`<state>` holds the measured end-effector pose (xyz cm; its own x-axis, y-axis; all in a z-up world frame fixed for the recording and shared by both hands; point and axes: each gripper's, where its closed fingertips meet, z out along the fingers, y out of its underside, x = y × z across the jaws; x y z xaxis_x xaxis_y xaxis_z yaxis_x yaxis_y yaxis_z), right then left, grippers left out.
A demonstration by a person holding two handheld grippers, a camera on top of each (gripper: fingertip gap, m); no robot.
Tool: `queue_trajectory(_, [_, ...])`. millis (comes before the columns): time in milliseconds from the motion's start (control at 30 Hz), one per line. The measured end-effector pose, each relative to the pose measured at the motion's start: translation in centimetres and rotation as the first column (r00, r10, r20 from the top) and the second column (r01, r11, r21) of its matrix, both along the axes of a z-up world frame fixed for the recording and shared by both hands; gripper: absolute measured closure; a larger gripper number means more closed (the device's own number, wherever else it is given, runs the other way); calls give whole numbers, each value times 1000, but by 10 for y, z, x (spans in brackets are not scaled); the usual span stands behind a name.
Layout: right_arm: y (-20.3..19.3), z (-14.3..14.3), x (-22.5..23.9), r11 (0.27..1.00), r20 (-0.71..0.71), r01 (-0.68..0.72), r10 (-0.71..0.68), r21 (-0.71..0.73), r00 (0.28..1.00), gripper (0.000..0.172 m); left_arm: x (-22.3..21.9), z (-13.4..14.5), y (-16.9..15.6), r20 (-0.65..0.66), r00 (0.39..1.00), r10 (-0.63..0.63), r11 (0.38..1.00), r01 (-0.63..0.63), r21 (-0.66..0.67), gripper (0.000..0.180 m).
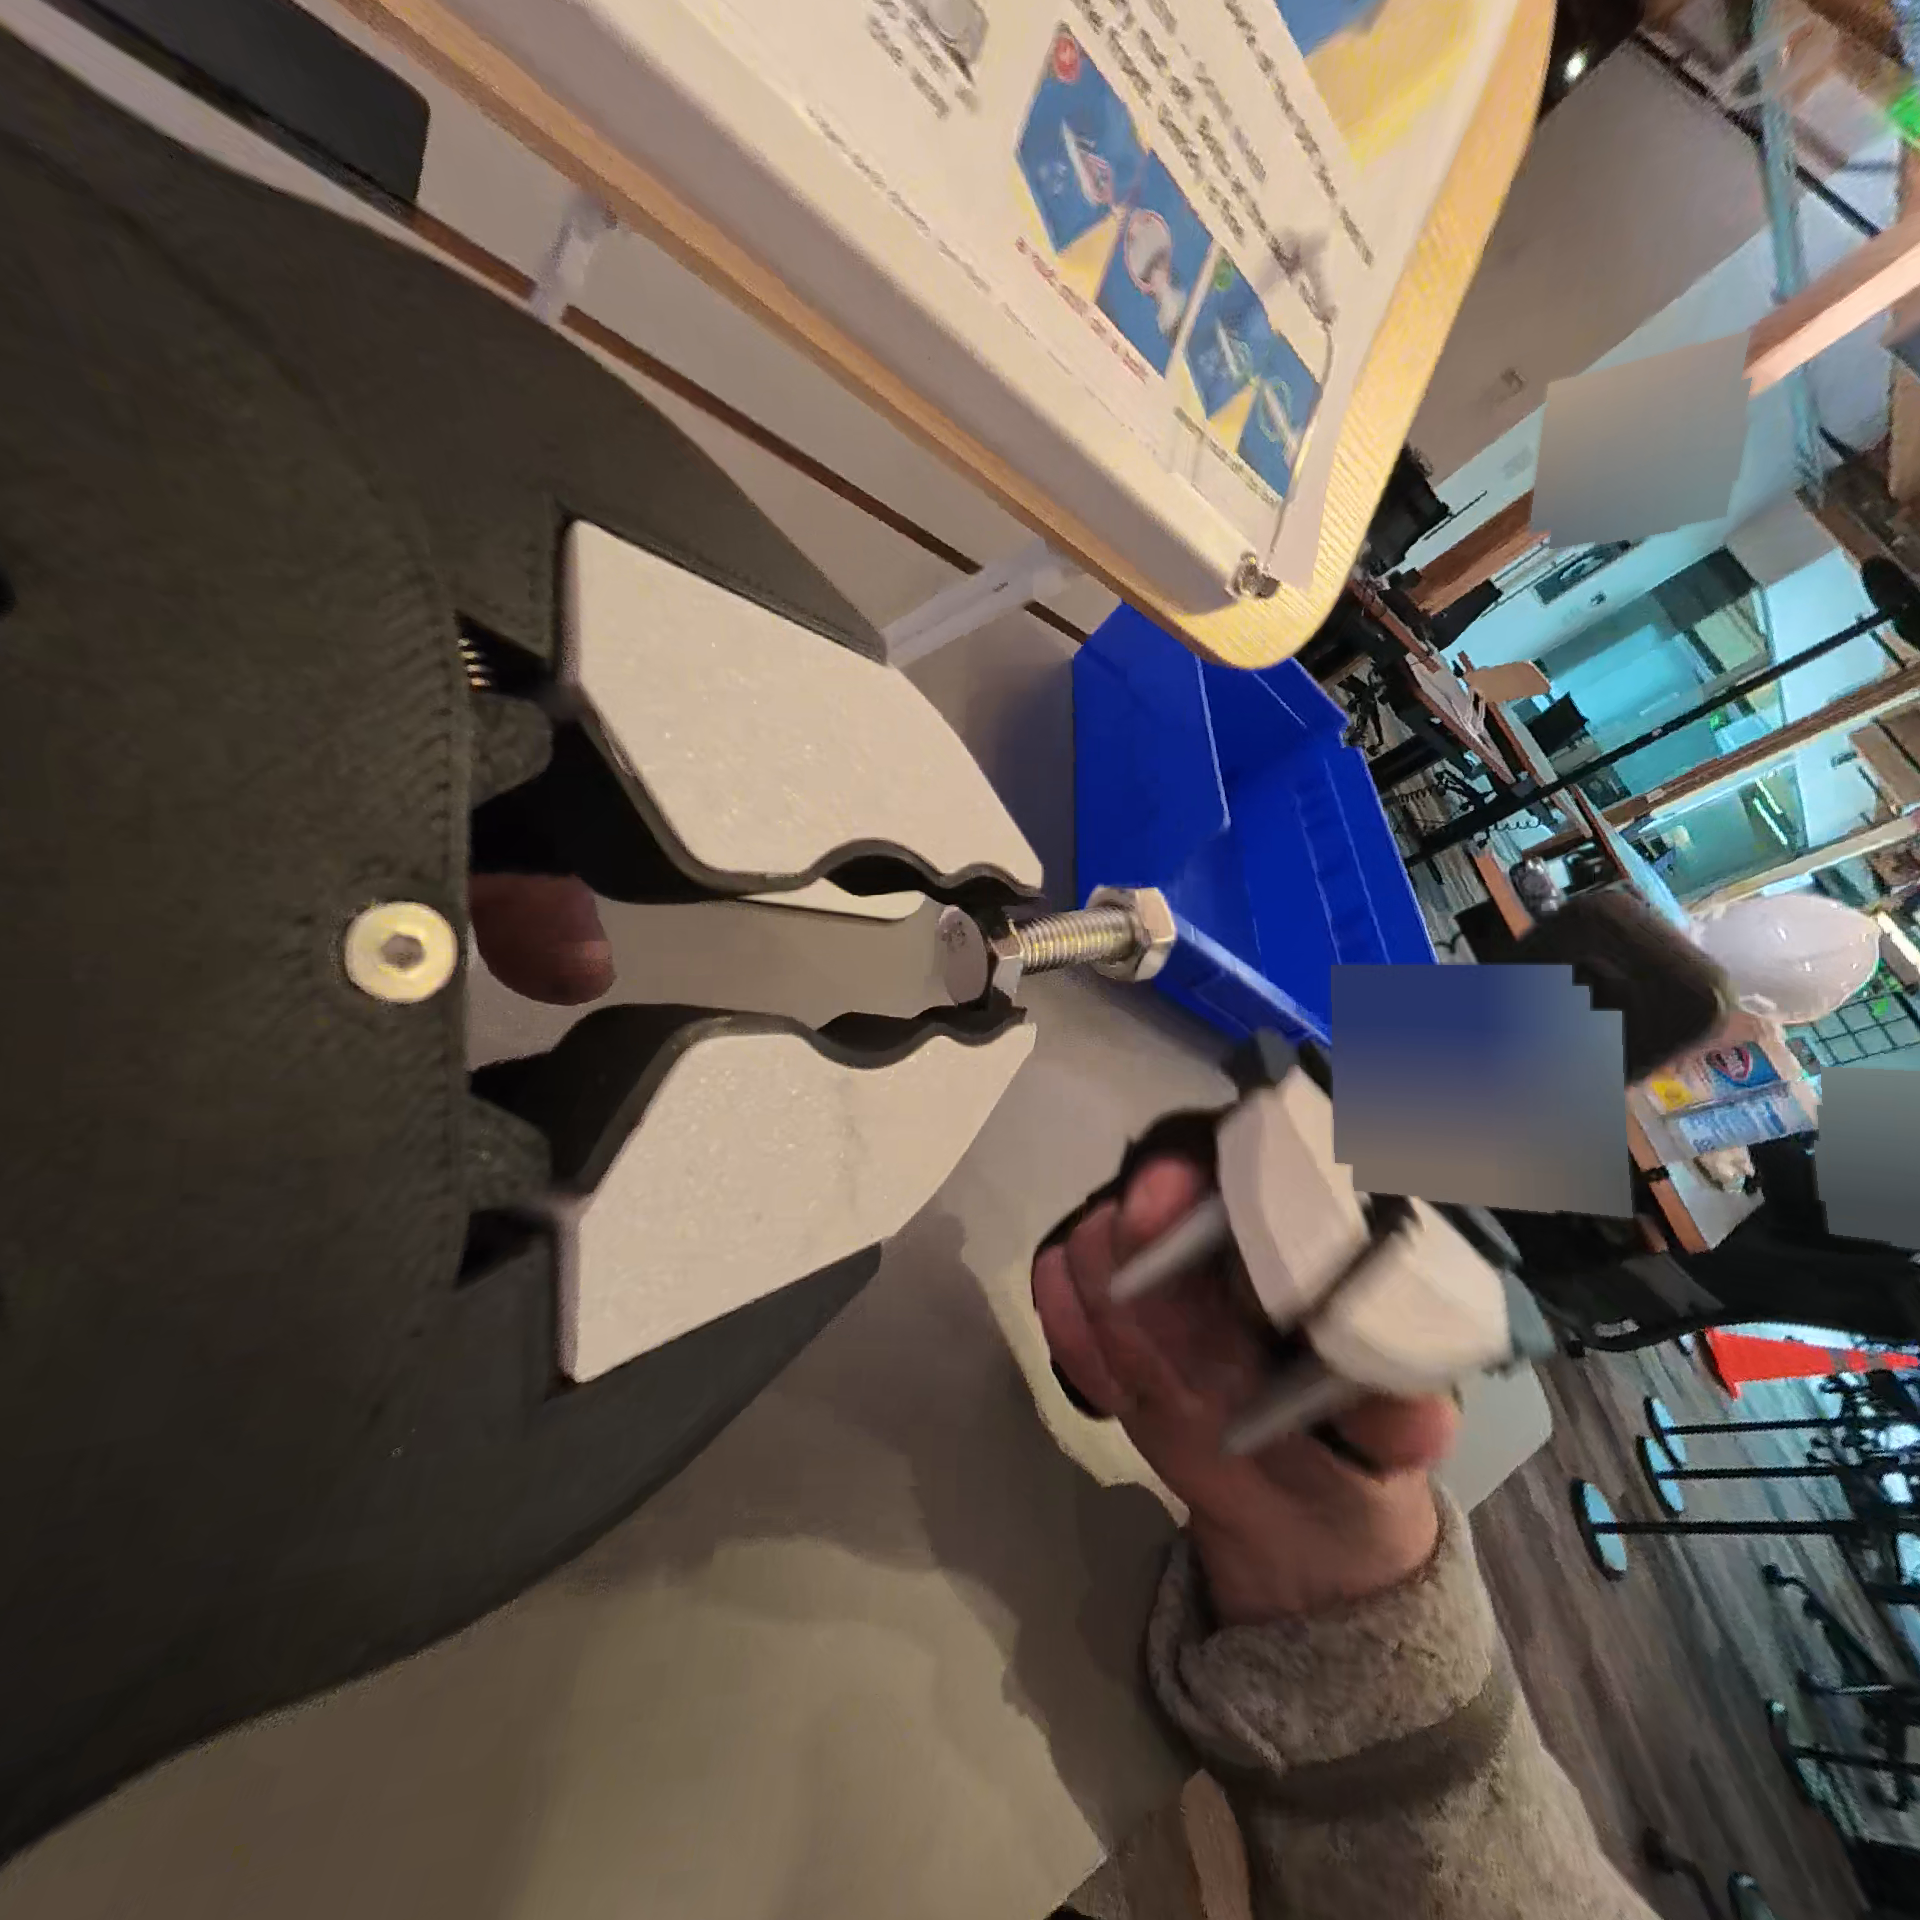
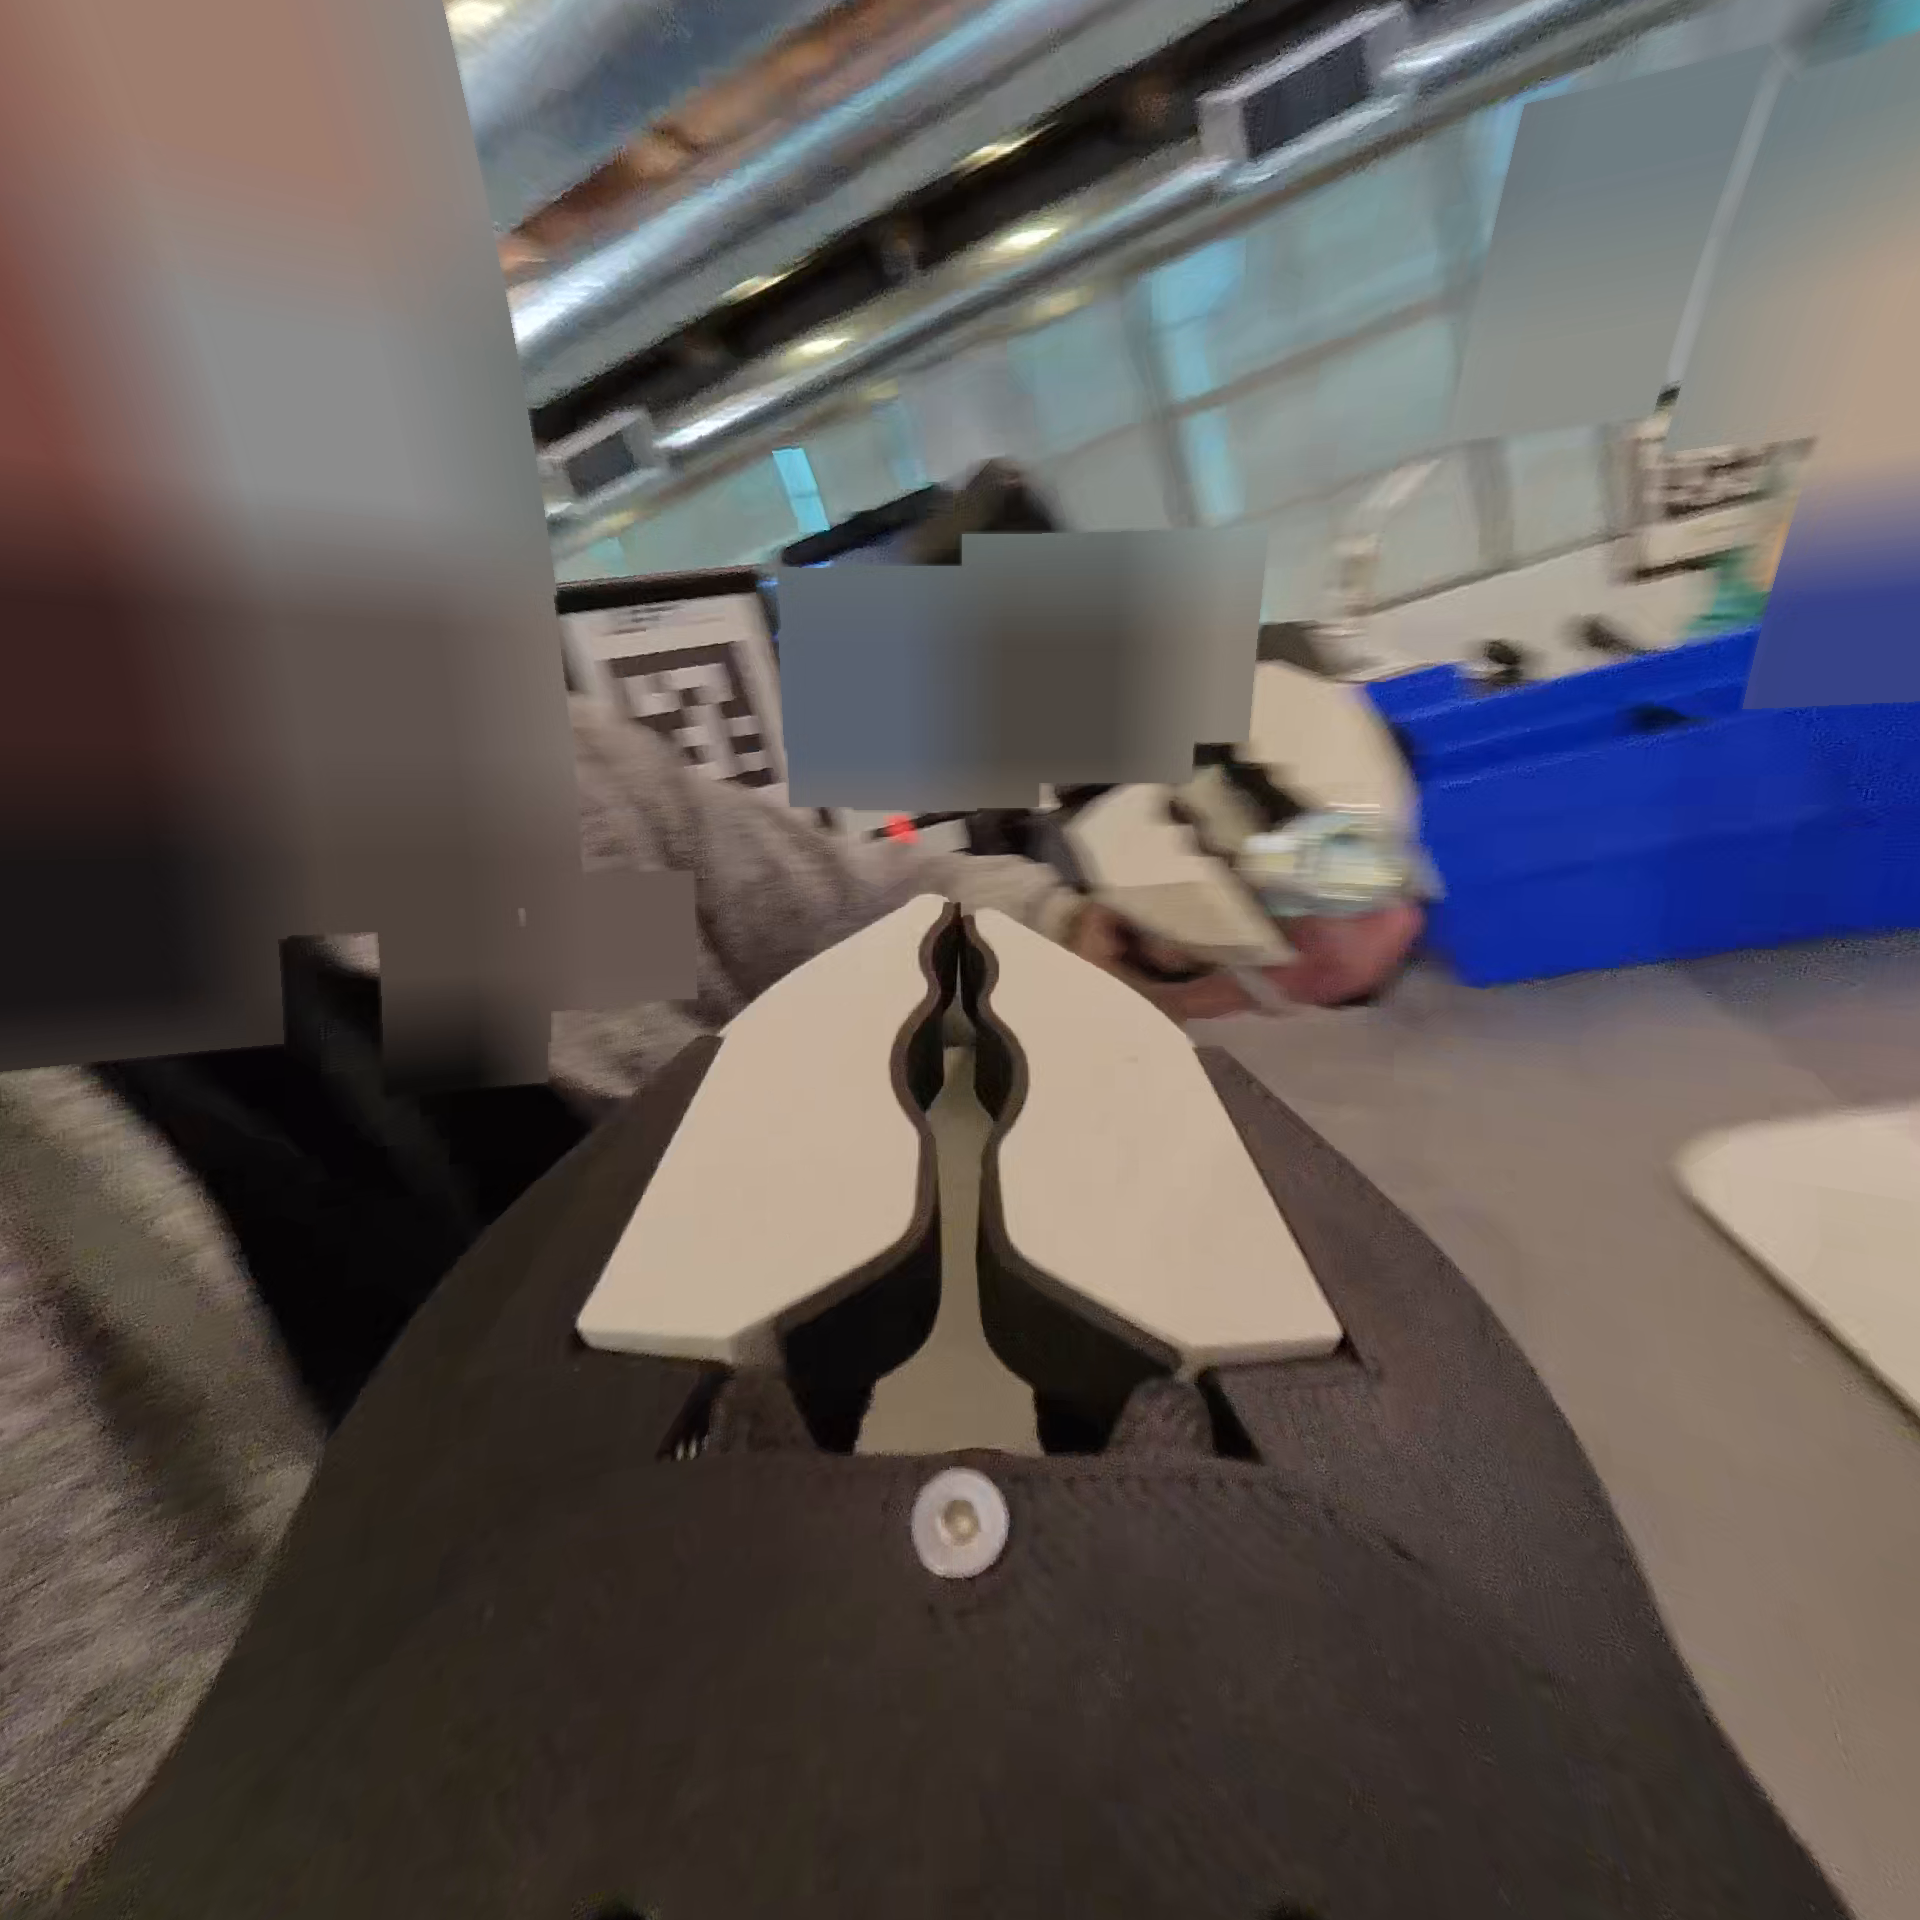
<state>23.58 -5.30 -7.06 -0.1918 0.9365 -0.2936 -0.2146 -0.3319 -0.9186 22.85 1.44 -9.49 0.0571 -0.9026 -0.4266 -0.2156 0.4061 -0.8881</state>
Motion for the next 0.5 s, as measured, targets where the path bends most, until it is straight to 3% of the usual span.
queue_trajectory(33, [-9,1,-1,999,10,-43,43,18,999,172,-3,1,4,14,1000,6,1000,-6,-5,162])
queue_trajectory(133, [3,1,7,999,6,37,-37,18,999,172,-5,1,4,14,1000,-7,1000,7,0,162])
queue_trajectory(300, [41,-6,14,953,74,301,-302,21,950,119,4,-8,-11,-23,997,-75,997,75,-9,162])
queue_trajectory(500, [36,-13,4,961,124,270,-276,67,953,120,5,-7,-16,-11,995,-102,994,101,-30,162])
